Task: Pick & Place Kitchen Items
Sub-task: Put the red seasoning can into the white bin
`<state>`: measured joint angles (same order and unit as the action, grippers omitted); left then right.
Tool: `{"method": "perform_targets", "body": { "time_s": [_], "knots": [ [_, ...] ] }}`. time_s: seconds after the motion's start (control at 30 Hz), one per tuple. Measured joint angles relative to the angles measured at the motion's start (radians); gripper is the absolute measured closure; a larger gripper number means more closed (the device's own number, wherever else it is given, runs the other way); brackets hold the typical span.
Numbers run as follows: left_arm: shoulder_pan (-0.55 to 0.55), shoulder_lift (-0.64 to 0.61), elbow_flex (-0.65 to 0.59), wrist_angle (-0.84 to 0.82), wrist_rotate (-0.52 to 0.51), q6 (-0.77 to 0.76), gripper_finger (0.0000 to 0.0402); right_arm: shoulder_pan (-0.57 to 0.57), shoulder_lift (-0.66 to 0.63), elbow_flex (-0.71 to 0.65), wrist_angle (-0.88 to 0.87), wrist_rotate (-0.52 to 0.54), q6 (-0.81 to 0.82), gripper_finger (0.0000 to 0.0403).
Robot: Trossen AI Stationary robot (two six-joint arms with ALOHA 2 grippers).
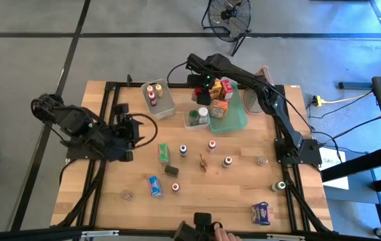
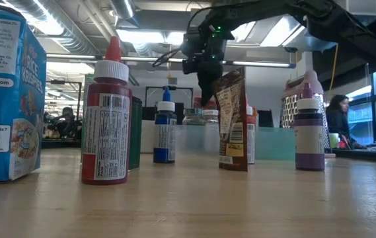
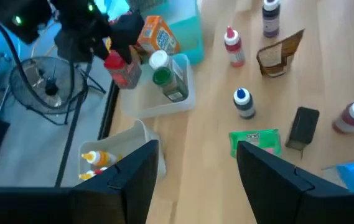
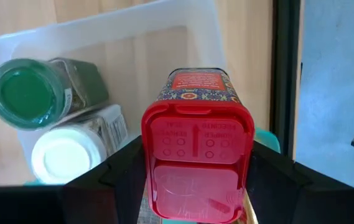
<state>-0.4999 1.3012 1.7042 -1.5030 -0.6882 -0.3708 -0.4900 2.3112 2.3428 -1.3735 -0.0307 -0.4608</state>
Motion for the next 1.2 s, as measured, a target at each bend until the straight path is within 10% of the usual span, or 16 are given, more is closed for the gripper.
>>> {"method": "perform_targets", "body": {
  "time_s": [0.7,1.2],
  "knots": [
    [0.263,-0.118,-0.004,0.271,0.487,0.373,0.0190,-0.003,0.030,0.000,0.032,0.001,-0.072,0.0182],
    [0.366,-0.239,-0.296,0.550,0.783,0.384,0.0190,-0.005,0.113,0.000,-0.003,0.004,-0.109,0.0169]
  ]
}}
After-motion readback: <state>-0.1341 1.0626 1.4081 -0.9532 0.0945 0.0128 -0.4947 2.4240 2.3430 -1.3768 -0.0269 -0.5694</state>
